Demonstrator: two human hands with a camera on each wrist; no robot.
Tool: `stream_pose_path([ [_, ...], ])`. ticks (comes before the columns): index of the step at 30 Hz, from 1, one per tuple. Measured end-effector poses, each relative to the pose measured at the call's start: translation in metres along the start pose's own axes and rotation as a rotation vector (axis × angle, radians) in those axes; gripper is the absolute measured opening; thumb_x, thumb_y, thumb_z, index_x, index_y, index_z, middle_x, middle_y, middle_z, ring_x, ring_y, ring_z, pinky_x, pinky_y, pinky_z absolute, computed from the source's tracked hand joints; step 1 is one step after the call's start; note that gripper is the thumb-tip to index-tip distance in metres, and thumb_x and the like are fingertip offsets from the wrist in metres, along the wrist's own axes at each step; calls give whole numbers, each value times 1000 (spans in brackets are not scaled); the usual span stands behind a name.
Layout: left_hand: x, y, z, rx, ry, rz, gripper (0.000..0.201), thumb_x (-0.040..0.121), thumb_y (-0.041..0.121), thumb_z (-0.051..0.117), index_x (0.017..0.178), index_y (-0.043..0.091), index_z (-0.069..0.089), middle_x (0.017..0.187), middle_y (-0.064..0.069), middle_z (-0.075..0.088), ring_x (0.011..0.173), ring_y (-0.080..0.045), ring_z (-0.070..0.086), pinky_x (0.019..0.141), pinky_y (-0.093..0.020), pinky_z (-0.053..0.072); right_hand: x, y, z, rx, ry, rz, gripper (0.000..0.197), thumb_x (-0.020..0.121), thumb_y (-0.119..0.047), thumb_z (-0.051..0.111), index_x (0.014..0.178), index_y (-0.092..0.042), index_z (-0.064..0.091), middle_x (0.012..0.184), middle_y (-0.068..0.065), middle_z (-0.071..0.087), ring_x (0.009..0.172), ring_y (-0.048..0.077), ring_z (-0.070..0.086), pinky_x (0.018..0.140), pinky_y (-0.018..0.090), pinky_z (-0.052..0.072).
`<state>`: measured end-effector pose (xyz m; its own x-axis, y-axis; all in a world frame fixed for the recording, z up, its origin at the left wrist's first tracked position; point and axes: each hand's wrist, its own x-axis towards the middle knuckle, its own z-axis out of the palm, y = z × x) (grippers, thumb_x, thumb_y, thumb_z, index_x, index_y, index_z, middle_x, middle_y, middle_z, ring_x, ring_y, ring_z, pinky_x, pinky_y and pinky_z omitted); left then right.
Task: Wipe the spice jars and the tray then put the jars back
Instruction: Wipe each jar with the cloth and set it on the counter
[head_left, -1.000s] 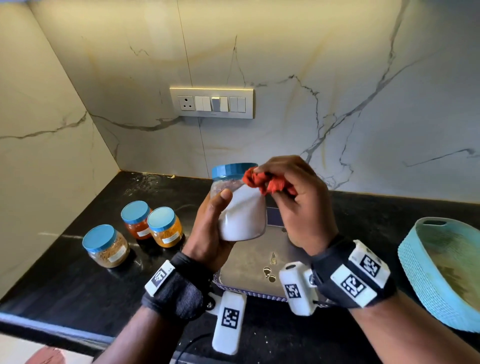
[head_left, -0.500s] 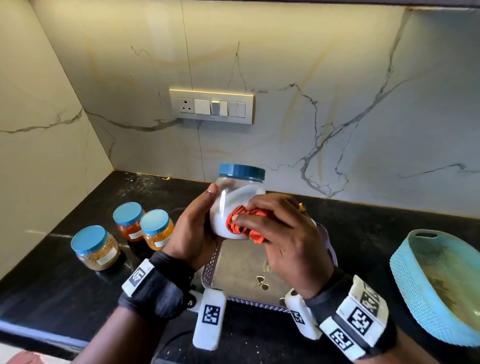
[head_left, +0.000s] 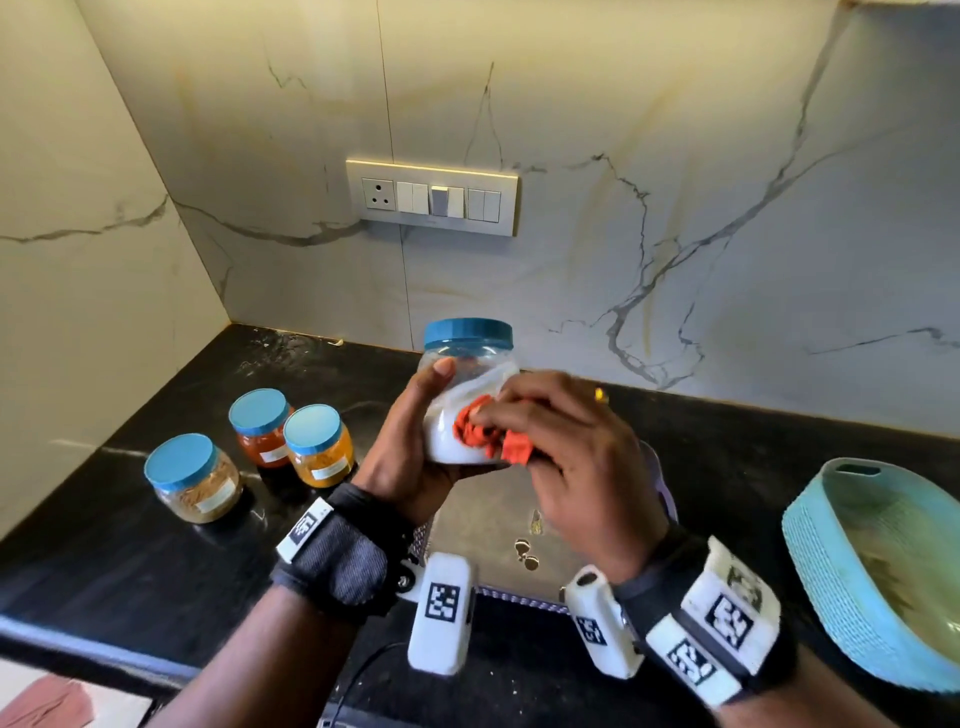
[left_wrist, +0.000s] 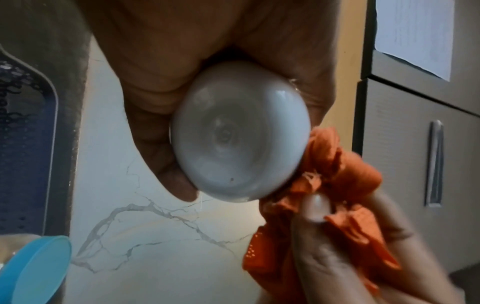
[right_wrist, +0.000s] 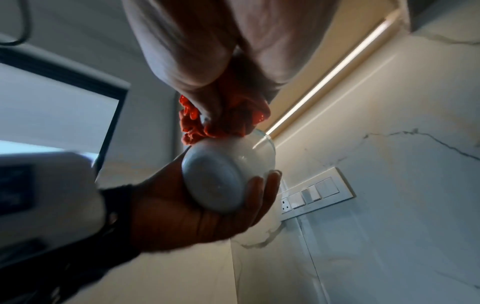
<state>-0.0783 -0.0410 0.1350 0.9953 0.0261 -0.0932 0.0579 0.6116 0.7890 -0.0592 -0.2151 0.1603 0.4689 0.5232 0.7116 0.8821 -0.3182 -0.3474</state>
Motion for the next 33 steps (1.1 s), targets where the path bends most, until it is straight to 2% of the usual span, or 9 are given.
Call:
stream_pose_path([
  [4, -1, -3, -2, -16, -32, 3, 61, 79, 52, 70, 123, 10, 70, 108, -21, 66, 95, -30, 63, 83, -43, 50, -10, -5, -1, -101, -40, -119, 33, 88, 7, 63, 112, -12, 75, 113, 7, 66, 104, 24, 64, 93, 35, 53],
  [9, -2, -1, 10, 10, -21, 9, 52, 76, 54, 65, 117, 22, 73, 114, -12, 71, 102, -28, 67, 84, -53, 55, 29, 16, -10, 34, 133, 92, 41, 78, 18, 65, 108, -8, 74, 109, 7, 66, 108, 18, 63, 95, 36, 52],
  [12, 2, 10, 12, 7, -8, 30, 75, 72, 53, 76, 132, 11, 64, 114, -16, 68, 99, -30, 65, 86, -49, 53, 21, 7, -7, 15, 61, 12, 46, 73, 20, 62, 106, -10, 74, 111, 6, 65, 109, 21, 62, 96, 36, 50],
  [15, 4, 14, 6, -33, -26, 74, 101, 65, 58, 85, 142, 2, 52, 111, -19, 65, 97, -31, 63, 84, -42, 54, -1, -6, -4, -41, -27, -120, 35, 84, 7, 56, 107, -12, 75, 115, 5, 65, 108, 23, 62, 97, 35, 50],
  [19, -1, 11, 6, -75, -38, 66, 62, 77, 59, 69, 121, 14, 70, 107, -15, 72, 93, -28, 67, 80, -44, 57, 11, 8, -4, 74, 44, -52, 36, 81, 13, 58, 107, -6, 75, 111, 9, 66, 108, 22, 63, 97, 35, 51],
  [23, -3, 13, 7, -95, -19, 132, 79, 64, 62, 83, 125, 15, 65, 112, -16, 70, 95, -30, 67, 80, -47, 56, 22, 11, -2, 144, 111, 66, 41, 74, 18, 61, 108, -3, 70, 110, 8, 65, 108, 21, 62, 96, 39, 52],
  [26, -4, 19, 5, -83, -34, 196, 77, 58, 59, 90, 116, 11, 71, 101, -17, 69, 86, -26, 67, 74, -37, 57, 4, -10, 1, 38, 46, -85, 35, 81, 11, 57, 107, -6, 73, 111, 9, 66, 105, 27, 64, 96, 35, 50],
  [29, -6, 16, 2, 77, 0, 286, 83, 66, 54, 89, 124, 3, 60, 111, -24, 62, 97, -32, 62, 79, -39, 56, 9, -12, 3, -45, 50, -159, 37, 82, 9, 57, 110, -8, 74, 112, 11, 66, 102, 29, 64, 94, 35, 50],
  [33, -11, 6, 4, 146, -1, 327, 51, 75, 47, 84, 112, 17, 69, 113, -17, 68, 103, -30, 65, 86, -46, 55, 38, 4, -1, 64, 187, -22, 38, 78, 17, 63, 107, -5, 75, 106, 9, 66, 104, 23, 64, 91, 37, 53],
])
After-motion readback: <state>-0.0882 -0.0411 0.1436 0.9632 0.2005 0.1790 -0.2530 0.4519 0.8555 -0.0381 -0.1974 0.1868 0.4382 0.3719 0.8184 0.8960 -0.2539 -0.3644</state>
